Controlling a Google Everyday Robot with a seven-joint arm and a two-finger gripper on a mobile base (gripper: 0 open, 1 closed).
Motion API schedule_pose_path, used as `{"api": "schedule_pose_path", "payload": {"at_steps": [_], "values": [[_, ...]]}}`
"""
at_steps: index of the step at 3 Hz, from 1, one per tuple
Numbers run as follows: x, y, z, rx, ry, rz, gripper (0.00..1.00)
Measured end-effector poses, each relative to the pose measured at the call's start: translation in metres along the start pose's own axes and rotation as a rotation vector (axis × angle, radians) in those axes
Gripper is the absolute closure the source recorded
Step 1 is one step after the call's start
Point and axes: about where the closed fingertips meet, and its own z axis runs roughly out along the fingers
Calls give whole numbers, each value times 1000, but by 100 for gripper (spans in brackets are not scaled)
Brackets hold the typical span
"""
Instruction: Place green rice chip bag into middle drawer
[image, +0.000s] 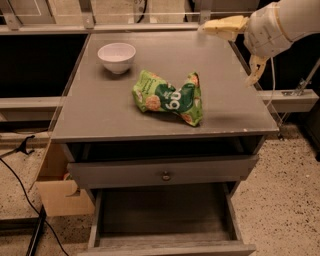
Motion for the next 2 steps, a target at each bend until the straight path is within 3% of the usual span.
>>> {"api": "schedule_pose_path", "payload": {"at_steps": [1, 2], "values": [[3, -4, -4, 13, 8, -6, 0], [1, 4, 4, 77, -20, 6, 0]]}}
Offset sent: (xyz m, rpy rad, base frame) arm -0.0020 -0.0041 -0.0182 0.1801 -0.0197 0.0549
